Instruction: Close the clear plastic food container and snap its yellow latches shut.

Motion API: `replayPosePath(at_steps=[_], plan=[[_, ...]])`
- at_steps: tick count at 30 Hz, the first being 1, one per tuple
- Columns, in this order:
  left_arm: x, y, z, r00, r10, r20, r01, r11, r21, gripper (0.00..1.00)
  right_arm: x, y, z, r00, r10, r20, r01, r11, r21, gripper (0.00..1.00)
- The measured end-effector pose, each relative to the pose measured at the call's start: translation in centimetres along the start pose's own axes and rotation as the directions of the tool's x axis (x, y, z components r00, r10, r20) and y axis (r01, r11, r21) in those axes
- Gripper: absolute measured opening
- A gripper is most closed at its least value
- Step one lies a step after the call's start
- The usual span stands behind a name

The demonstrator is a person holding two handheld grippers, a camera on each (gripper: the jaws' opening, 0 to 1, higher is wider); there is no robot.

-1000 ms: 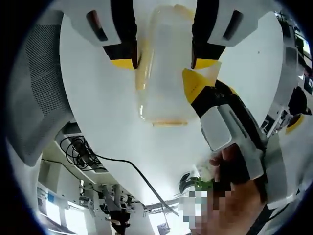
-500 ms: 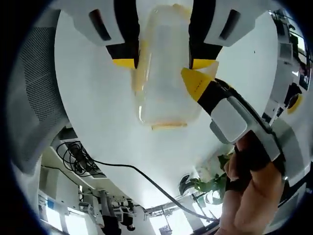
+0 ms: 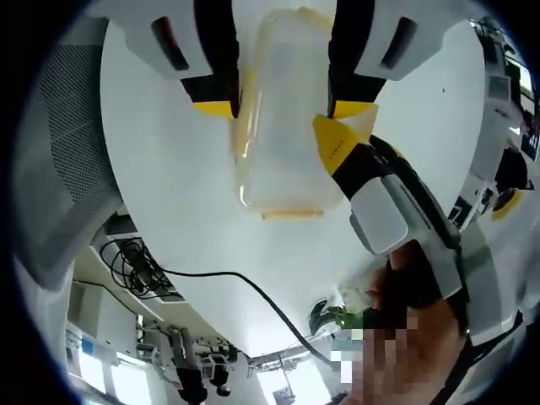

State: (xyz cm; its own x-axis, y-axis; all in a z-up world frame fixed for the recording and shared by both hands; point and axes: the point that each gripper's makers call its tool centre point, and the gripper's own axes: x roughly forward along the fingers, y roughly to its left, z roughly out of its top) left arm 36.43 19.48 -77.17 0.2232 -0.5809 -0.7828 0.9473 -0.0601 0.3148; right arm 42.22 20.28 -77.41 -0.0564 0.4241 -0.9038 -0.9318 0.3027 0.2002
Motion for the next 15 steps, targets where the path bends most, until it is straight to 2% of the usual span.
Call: replayPosePath(at_steps=[3, 5, 8, 15], plan=[[-0.12, -0.03, 0.10, 1.000, -0.005, -0.004, 0.005, 1.000, -0.006, 0.41, -0.08, 0.17, 0.09, 1.000, -0.020, -0.002, 0.020, 1.000, -0.018, 0.37], [-0.28, 0.04, 0.24, 1.000, -0.023, 0.004, 0.023, 0.999, -0.042, 0.41, -0.16, 0.12, 0.01, 1.000, -0.030, -0.002, 0.030, 1.000, -0.007, 0.37], [-0.32, -0.14, 0.06, 0.999, -0.037, -0.008, 0.037, 0.999, 0.000, 0.41, -0.15, 0.35, 0.06, 0.999, -0.041, 0.001, 0.041, 0.999, -0.005, 0.37], [-0.72, -0.35, -0.06, 0.998, -0.060, -0.005, 0.060, 0.997, -0.040, 0.42, -0.17, 0.32, 0.29, 0.997, -0.079, 0.021, 0.079, 0.997, 0.001, 0.41]])
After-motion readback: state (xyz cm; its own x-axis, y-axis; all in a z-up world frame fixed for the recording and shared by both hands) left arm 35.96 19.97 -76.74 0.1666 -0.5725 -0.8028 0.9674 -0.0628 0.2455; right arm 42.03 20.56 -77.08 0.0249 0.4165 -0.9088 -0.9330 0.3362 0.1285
